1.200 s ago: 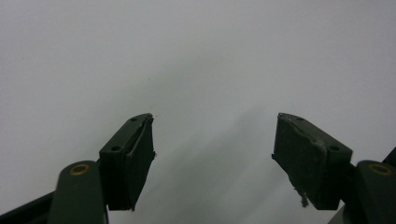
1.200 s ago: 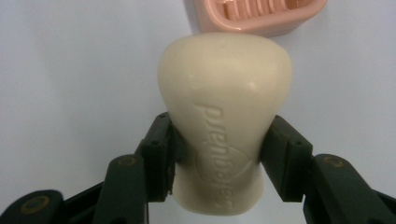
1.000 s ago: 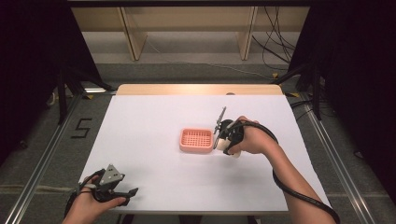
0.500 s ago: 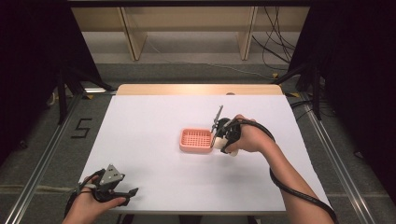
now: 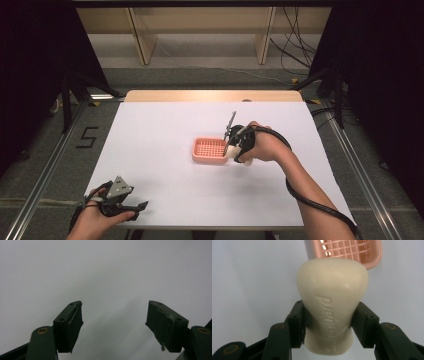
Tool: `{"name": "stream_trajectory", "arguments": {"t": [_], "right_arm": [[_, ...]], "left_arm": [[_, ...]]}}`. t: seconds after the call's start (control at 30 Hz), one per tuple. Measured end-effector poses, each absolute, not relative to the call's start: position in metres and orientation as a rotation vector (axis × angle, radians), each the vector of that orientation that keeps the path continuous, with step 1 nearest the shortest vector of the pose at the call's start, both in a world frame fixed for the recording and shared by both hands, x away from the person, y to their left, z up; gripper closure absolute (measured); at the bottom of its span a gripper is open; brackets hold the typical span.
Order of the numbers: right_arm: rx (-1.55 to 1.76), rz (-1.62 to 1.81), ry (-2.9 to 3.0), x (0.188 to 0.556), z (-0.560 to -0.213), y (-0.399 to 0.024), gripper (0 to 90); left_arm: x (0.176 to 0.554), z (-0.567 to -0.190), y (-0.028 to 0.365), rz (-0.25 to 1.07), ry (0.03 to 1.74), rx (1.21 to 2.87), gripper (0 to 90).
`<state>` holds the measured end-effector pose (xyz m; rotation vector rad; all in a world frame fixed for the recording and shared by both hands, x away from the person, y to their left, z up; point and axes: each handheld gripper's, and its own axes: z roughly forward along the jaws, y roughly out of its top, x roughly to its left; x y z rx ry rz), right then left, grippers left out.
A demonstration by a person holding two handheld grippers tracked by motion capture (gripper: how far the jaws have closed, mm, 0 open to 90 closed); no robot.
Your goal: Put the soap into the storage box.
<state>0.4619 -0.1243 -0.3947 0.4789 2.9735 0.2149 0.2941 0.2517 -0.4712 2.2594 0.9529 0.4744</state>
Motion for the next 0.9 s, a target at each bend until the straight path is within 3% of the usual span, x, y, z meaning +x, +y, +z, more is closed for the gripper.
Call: {"name": "stream_trajectory", "arguments": {"t": [0.9], "right_arm": [[0.454,0.207,2.982,0.468,-0.394,-0.110,50.6]], "left_arm": [[0.294,-0.470,0.253,0.457,0.945,2.287,28.5]]}}
